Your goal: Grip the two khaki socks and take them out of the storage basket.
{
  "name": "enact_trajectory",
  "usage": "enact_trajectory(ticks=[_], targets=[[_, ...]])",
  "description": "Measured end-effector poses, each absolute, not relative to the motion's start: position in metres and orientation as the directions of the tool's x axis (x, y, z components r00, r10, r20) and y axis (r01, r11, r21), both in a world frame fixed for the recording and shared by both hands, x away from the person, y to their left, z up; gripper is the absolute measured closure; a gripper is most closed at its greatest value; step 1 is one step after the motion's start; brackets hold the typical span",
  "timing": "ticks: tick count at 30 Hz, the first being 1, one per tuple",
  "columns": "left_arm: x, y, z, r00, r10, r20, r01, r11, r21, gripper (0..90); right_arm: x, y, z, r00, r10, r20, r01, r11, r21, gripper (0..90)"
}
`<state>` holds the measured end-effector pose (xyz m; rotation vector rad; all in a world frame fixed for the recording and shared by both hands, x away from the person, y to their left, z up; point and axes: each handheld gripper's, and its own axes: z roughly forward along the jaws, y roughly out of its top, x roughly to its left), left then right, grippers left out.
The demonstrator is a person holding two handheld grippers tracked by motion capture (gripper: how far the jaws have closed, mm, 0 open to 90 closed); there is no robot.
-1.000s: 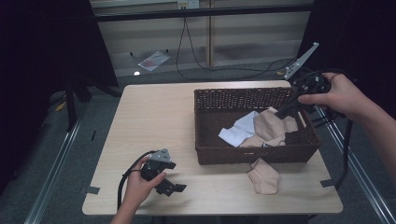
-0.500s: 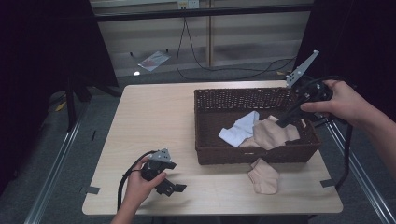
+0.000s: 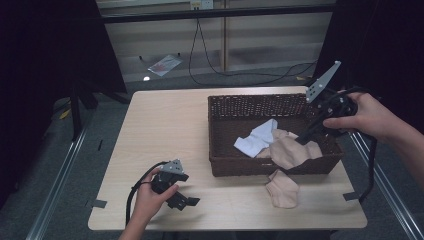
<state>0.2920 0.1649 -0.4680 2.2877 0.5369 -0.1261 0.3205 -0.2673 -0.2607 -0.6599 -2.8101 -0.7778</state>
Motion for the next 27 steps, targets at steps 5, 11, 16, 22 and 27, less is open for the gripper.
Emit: enact_trajectory(ticks=[5,11,16,22,27], targets=[[0.292,0.165,-0.467,0.908,0.338,-0.247,0.413,-0.62,0.667,3.1,0.316,-0.264,-0.267,-0.894,0.369,0.253,0.447,0.775,0.447,87.9],[0.292,0.165,-0.467,0.907,0.339,-0.251,0.415,-0.618,0.668,3.1,0.311,-0.257,-0.282,-0.899,0.358,0.251,0.435,0.794,0.426,87.8],[0.292,0.166,-0.467,0.909,0.339,-0.244,0.411,-0.619,0.669,3.1,0.309,-0.252,-0.296,-0.903,0.352,0.248,0.427,0.804,0.413,87.5],[0.292,0.166,-0.466,0.912,0.336,-0.237,0.404,-0.628,0.665,3.1,0.306,-0.247,-0.314,-0.903,0.355,0.243,0.428,0.805,0.412,77.8],[0.292,0.166,-0.466,0.91,0.338,-0.24,0.408,-0.622,0.669,3.1,0.306,-0.244,-0.319,-0.904,0.361,0.232,0.426,0.811,0.4,56.3]])
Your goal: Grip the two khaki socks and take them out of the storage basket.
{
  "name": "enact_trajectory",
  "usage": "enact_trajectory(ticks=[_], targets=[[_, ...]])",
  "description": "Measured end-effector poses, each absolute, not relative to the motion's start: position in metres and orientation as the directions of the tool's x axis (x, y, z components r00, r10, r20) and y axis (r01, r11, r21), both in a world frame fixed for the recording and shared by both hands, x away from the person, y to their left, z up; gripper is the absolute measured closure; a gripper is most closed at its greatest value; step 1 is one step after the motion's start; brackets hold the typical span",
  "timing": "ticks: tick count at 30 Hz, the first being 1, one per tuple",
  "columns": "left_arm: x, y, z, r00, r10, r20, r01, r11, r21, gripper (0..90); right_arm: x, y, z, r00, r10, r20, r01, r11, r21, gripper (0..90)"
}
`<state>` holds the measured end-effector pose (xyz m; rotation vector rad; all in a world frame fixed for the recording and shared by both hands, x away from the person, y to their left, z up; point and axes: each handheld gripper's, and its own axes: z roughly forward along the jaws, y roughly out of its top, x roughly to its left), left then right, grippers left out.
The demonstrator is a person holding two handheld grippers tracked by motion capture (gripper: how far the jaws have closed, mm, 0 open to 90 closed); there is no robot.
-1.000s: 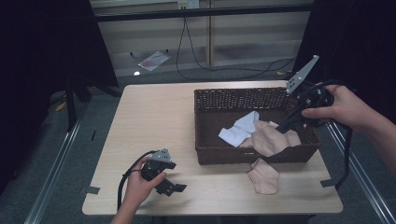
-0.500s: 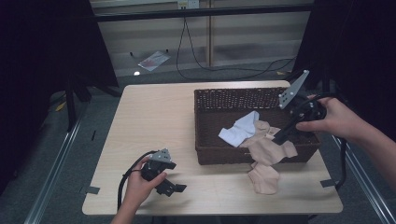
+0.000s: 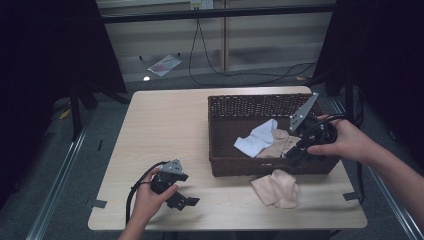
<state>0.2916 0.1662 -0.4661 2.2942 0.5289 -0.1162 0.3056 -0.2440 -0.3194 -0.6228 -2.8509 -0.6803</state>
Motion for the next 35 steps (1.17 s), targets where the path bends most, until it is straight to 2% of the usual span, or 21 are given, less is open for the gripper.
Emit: enact_trajectory(ticks=[4,6,8,10,17,35], targets=[[0.292,0.166,-0.466,0.91,0.336,-0.243,0.408,-0.62,0.67,3.1,0.303,-0.243,-0.32,-0.907,0.364,0.21,0.42,0.81,0.409,45.9],[0.291,0.166,-0.466,0.908,0.341,-0.245,0.413,-0.619,0.668,3.1,0.302,-0.243,-0.322,-0.91,0.364,0.201,0.415,0.809,0.416,43.8],[0.29,0.167,-0.465,0.909,0.339,-0.241,0.409,-0.624,0.666,3.1,0.3,-0.243,-0.323,-0.908,0.375,0.186,0.419,0.806,0.419,37.1],[0.29,0.167,-0.465,0.907,0.344,-0.242,0.413,-0.619,0.668,3.1,0.299,-0.244,-0.324,-0.91,0.372,0.182,0.414,0.811,0.413,35.3],[0.291,0.167,-0.466,0.908,0.341,-0.245,0.412,-0.617,0.671,3.1,0.295,-0.249,-0.331,-0.908,0.393,0.147,0.417,0.806,0.419,20.4],[0.291,0.166,-0.466,0.908,0.343,-0.241,0.412,-0.626,0.663,3.1,0.278,-0.266,-0.363,-0.889,0.44,0.125,0.446,0.774,0.45,11.7]])
